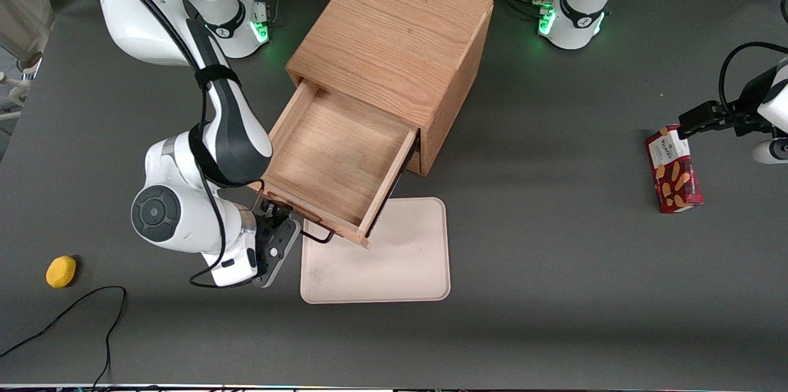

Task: Open upper drawer
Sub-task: 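Keep pulling the drawer handle further out toward the white tray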

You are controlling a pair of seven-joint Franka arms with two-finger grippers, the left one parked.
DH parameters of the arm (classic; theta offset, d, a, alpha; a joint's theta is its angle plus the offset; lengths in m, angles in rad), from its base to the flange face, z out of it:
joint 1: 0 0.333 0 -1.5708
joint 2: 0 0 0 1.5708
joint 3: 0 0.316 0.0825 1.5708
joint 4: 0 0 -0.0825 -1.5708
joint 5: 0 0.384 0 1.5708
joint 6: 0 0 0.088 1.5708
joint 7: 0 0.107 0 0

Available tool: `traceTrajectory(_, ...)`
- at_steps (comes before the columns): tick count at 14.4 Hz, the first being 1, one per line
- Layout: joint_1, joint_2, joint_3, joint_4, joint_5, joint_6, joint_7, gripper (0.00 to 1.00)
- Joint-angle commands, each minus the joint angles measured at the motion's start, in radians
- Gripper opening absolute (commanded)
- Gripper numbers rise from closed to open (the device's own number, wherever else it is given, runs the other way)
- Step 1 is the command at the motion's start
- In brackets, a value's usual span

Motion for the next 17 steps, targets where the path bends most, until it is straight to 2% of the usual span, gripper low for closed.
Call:
traceTrajectory(1, -0.014, 0.045, 0.011, 0.079, 0.018, -0.015, 0.014, 1.00)
traceTrajectory(6, -0.010, 0.037, 0.012, 0.079, 0.061, 0.008, 0.102, 1.00)
traceTrajectory(17, -0.011, -0.016, 0.009, 0.076, 0.064, -0.024, 0.100, 1.00)
